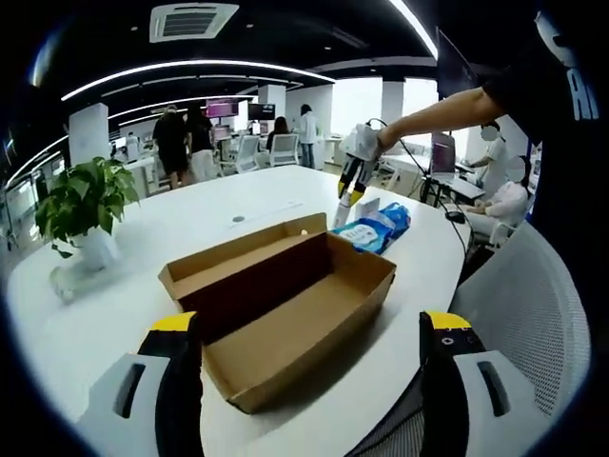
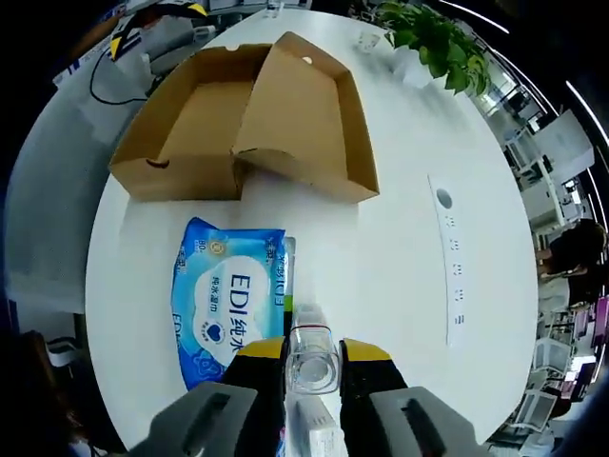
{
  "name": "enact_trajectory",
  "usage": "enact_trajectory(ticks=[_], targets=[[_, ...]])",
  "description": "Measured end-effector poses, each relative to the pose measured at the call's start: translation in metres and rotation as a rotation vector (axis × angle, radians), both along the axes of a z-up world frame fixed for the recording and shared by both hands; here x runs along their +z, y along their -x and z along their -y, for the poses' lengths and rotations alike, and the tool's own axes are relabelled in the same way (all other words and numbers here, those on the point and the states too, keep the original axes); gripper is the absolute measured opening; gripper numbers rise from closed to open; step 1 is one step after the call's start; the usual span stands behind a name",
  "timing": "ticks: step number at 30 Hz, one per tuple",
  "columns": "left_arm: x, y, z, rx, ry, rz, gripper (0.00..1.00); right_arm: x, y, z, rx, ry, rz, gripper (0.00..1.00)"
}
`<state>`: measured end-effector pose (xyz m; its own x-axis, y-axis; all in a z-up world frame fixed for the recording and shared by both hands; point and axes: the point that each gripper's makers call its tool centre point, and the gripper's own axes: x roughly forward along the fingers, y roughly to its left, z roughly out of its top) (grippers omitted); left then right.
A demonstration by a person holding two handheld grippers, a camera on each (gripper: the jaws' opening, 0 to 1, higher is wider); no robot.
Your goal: Operate the shoe box by opening the lid, removing the specified soft item, and placing it in the target area until the item is outside and the box remains undamaged.
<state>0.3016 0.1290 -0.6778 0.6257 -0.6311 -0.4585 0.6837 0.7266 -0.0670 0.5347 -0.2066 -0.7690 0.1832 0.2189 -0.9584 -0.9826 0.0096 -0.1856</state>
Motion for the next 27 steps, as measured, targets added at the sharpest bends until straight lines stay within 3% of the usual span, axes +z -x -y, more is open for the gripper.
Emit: enact_trajectory(ticks=[27], targets=[[-0.018,0.006,-0.012,0.054,-0.016,-0.036,0.92,0.001,-0.011,-0.008,-0.015,0.022,-0.015,0.19]])
